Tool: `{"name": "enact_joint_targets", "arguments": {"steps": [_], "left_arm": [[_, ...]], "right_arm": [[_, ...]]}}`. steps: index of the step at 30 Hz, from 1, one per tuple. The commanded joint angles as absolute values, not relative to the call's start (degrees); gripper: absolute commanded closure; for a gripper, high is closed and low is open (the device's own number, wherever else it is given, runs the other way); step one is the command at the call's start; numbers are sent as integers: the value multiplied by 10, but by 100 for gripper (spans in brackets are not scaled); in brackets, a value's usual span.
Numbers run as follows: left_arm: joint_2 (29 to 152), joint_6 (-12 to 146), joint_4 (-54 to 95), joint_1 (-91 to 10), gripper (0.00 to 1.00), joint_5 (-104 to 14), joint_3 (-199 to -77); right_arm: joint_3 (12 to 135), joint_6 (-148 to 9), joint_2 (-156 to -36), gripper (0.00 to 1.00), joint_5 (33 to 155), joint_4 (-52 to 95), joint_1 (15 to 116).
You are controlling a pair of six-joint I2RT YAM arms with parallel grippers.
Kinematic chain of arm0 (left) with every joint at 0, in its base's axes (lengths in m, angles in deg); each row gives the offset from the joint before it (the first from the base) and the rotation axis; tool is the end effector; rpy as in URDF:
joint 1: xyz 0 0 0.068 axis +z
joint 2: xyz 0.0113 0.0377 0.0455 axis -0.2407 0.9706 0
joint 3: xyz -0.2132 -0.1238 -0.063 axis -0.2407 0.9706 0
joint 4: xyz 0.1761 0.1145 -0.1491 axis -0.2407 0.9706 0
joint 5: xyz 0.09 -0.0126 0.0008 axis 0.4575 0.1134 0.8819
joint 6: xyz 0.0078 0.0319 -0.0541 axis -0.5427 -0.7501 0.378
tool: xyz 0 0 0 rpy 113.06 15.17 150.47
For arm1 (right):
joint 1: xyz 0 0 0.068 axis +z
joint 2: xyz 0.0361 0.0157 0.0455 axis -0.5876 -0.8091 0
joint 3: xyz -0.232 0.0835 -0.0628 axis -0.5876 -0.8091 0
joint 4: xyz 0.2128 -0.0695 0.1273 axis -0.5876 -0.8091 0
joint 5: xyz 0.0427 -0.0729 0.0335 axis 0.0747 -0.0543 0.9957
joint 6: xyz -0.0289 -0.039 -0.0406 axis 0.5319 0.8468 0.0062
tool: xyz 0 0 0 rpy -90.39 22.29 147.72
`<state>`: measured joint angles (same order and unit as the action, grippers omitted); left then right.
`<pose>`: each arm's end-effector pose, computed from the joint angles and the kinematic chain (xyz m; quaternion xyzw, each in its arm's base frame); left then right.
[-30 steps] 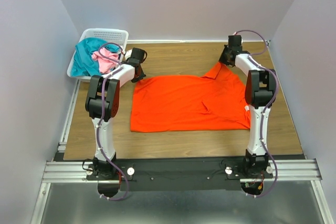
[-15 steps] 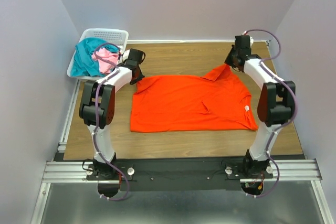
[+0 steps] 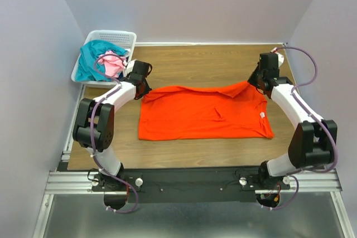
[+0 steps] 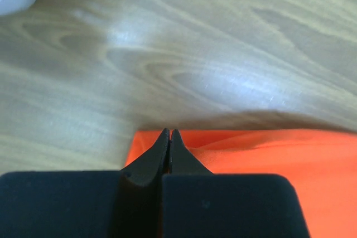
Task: Fold and stack the t-shirts
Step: Fold the tshirt
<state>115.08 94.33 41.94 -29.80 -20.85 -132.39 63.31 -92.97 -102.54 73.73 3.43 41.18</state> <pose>0.3597 -0.0886 0.1752 -0.2269 0.9118 -0.0283 0.3410 0.3467 0.0211 0.2423 0.2422 0.8731 0.0328 0.4218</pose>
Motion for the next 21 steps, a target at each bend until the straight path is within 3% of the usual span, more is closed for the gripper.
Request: {"name": "enact_joint_targets", "arguments": {"steps": [1, 21], "left_arm": [[1108, 959, 400, -303, 100, -198, -1296], [1031, 969, 395, -312, 100, -188, -1229]], "right_arm": [[593, -940, -948, 99, 708, -9, 413], [510, -943, -781, 99, 741, -181, 414]]}}
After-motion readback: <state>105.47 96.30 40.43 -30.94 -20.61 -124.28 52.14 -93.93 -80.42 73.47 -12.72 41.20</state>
